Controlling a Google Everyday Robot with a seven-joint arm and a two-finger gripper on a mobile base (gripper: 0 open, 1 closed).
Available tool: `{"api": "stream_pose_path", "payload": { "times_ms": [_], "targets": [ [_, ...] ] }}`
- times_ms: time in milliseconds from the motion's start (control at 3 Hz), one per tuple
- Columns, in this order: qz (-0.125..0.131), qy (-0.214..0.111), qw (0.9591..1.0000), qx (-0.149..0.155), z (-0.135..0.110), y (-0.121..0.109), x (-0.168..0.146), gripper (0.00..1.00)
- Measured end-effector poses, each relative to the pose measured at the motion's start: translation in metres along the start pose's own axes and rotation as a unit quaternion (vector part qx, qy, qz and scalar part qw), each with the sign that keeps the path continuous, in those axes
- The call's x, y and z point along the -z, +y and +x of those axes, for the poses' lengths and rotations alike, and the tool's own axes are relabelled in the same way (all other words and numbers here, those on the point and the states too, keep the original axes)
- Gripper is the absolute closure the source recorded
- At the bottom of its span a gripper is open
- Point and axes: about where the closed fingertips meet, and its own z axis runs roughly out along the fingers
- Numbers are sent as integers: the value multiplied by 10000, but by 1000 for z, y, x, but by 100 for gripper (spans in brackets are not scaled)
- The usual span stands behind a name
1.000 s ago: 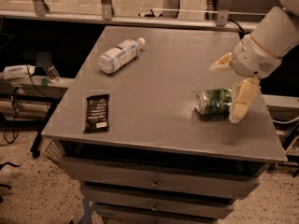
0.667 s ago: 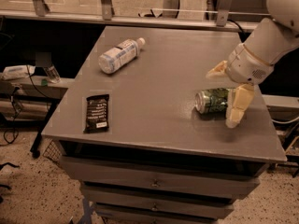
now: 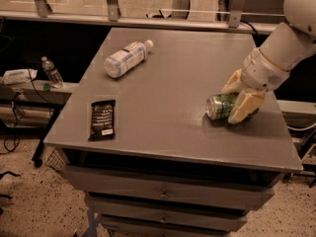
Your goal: Move green can near rxbar chocolate
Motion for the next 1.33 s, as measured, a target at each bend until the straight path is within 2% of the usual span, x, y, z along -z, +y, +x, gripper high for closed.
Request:
{"api": "stream_pose_path", "payload": {
  "times_ms": [667, 1000, 1333],
  "targets": [
    [343, -277, 9990, 107, -14, -12, 25, 87],
    [354, -291, 9989, 114, -15, -14, 24, 100],
    [354, -291, 9989, 114, -15, -14, 24, 100]
  ]
}}
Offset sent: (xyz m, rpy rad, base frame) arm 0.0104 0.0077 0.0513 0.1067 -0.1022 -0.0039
